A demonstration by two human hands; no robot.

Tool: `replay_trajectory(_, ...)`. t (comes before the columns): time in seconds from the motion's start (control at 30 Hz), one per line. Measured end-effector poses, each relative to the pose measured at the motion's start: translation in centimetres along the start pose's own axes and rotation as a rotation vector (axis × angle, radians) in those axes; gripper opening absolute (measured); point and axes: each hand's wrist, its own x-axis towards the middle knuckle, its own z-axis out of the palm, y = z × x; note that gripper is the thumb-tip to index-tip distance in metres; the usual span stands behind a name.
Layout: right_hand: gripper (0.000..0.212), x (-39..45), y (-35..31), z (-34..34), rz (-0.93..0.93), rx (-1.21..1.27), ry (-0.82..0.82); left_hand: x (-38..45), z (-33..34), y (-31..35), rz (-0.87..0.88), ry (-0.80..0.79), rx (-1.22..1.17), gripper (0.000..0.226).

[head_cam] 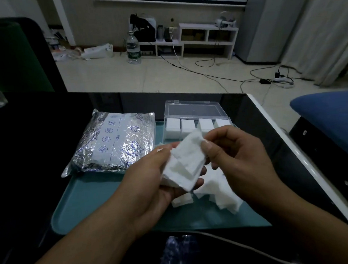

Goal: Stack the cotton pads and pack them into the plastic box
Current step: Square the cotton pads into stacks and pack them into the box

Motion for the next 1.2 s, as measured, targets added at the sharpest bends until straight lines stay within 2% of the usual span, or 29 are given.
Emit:
replay_trajectory(0.2, 0.015, 0.2, 0.6, -0.1, 0.039, -0.146, 0.053, 0.1, -0.2, -0.1, -0.023, 0.003, 0.0, 0.032)
replay_trajectory(0.43, 0.011, 0.4, -0.5, -0.9, 0.199, 0.159, 0.134, 0.4, -0.2, -0.1, -0.052, 0.047, -0.05, 0.025)
replay_trajectory(0.57, 0.012, 0.4, -0.9, -1.1, 0.305, 0.332, 0.011, 0.5, -0.2, -0.2, -0.06, 0.05, -0.052, 0.034)
replay_trajectory(0.67, 0.009, 0.2, -0.8, -0.8, 0.226, 0.128, -0.073, 0.5, -0.3, -0.3, -0.042, 0.038, -0.036, 0.037)
replay_trajectory(0.73, 0.008, 0.1, -0.6, -0.5, 0.182, 0.048, -0.059, 0.5, -0.3, -0.3, -0.034, 0.04, -0.015, 0.037)
replay_trajectory(0.9, 0.005, -0.1, -0.1, 0.0, 0.157, 0.053, 0.008, 0.5, -0.2, -0.4, -0.028, 0.058, -0.014, 0.034)
replay_trajectory(1.2, 0.009, -0.1, 0.1, 0.3, 0.11, 0.039, -0.007, 0.3, -0.3, -0.2, -0.018, 0.061, -0.037, 0.032)
